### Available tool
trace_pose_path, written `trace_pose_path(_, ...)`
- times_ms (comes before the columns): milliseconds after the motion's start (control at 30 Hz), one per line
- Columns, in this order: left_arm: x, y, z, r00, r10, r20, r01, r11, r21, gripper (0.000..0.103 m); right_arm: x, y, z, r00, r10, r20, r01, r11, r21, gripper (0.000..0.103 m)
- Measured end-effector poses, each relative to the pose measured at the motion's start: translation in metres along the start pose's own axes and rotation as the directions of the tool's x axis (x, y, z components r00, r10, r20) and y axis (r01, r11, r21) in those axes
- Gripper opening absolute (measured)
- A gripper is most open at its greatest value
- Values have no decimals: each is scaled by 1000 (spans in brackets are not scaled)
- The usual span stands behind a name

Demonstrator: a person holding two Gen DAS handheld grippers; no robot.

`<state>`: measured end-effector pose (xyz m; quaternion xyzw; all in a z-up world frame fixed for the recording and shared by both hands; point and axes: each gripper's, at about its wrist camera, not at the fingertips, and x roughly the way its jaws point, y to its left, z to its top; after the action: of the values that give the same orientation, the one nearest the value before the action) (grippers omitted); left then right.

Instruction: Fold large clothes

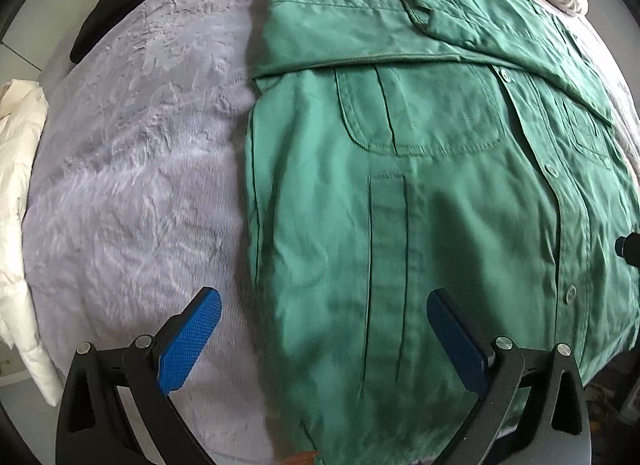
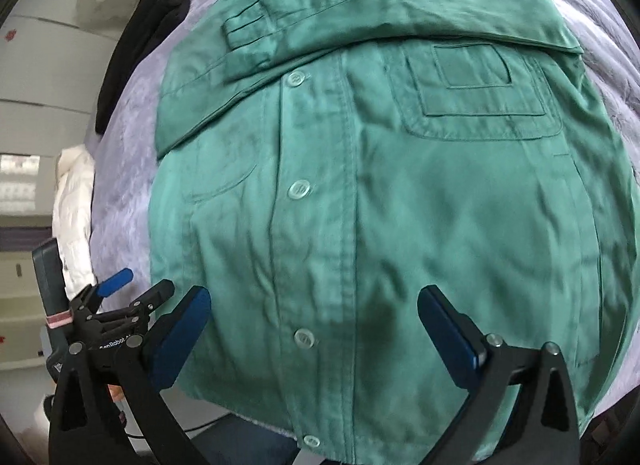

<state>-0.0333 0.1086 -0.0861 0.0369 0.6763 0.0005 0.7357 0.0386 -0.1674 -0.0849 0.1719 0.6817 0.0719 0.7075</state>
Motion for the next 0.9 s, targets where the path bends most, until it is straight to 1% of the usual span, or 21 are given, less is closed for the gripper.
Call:
trace_pose_path(167,-14,-5,-17,1000,-6,-21,6,1000,6,103,3,6,-12,998,41,-54,-40,999,24,103)
trace_pose_path(367,-24,-8,-31,999,-3,-35,4,1000,26,103,2,5,-22,994,63,-84,-58,996,67,103)
trace_pose_path(467,-29,-6,-34,999,-4,-32,5,999,32,103,0,-1,-25,995,60,-82,-52,995,91,103)
trace_pose_path(600,-33,-9,-23,999,20,-27,-19,1000,18,103,-3,-6,-26,993,78,-92,-67,991,112,103)
trace_pose_path(667,-31,-9,-20,999,5,-40,-4,1000,18,103,-4,-6,-28,991,89,-99,-78,991,107,103)
trace_pose_path(700,-30,-12,-10,999,0,-48,1,1000,20,103,-4,-6,-28,991,93,-99,-82,991,107,103)
trace_pose_path(733,-24,-6,6,998,-7,-56,8,1000,26,103,-5,-5,-29,991,97,-97,-87,990,110,103)
trace_pose_path(767,-23,-7,4,998,-21,-64,23,999,31,103,-5,-5,-29,990,104,-93,-93,989,115,103)
trace_pose_path(833,-13,1,12,997,-32,-67,34,999,33,103,-6,-6,-31,990,119,-79,-107,985,136,103)
trace_pose_path(900,-6,10,9,997,-42,-71,45,999,29,103,-7,-8,-32,989,137,-59,-126,979,160,103)
